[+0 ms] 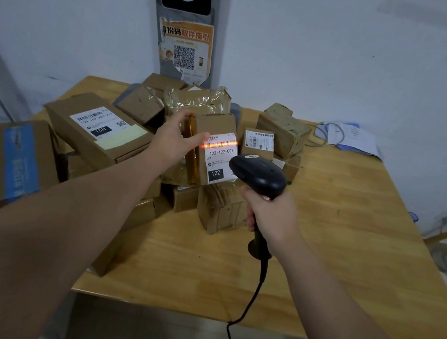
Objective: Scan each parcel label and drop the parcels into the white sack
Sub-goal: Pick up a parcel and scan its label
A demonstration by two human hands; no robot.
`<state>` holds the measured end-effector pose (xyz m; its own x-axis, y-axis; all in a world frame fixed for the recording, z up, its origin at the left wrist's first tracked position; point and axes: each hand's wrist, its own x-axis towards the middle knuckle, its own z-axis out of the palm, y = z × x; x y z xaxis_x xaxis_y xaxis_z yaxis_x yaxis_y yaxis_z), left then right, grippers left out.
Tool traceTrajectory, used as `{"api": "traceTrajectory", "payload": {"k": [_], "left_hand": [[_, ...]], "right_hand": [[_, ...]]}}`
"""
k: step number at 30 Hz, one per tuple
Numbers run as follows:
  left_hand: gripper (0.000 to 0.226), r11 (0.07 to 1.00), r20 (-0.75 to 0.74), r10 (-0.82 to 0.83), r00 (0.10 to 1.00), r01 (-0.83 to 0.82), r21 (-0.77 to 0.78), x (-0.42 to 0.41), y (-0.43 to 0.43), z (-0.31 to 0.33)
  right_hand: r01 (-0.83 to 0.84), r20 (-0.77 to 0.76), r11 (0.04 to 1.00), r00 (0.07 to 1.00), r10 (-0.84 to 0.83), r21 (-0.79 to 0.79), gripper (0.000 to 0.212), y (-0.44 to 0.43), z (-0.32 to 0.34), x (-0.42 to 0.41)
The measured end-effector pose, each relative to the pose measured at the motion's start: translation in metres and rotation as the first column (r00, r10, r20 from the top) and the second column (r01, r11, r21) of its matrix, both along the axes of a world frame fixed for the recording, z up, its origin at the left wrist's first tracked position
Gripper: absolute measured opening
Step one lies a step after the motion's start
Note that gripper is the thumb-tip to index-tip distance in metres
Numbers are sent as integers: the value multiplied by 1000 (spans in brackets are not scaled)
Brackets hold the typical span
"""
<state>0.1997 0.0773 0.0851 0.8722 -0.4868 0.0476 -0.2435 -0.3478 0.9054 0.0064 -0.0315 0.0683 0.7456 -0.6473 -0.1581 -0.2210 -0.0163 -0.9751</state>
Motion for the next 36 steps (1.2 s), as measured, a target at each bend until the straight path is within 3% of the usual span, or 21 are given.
{"api": "traceTrajectory", "payload": {"k": [17, 24, 31, 36], "left_hand": [[56, 999, -3, 31, 1000, -31, -12, 2, -4, -5], [58, 997, 28, 69, 997, -67, -43, -15, 7, -1], [53, 976, -20, 148, 989, -149, -161, -56, 72, -18], [46, 906, -72, 351, 933, -358, -224, -107, 168, -37]], "right_hand": [[17, 36, 1000, 999, -16, -8, 25, 0, -6, -5], [-57, 72, 998, 996, 59, -31, 21, 0, -10, 7], [-254, 168, 965, 956, 241, 63, 26, 28, -33, 20], [-473, 191, 874, 873, 449, 106, 33, 100, -51, 23]]}}
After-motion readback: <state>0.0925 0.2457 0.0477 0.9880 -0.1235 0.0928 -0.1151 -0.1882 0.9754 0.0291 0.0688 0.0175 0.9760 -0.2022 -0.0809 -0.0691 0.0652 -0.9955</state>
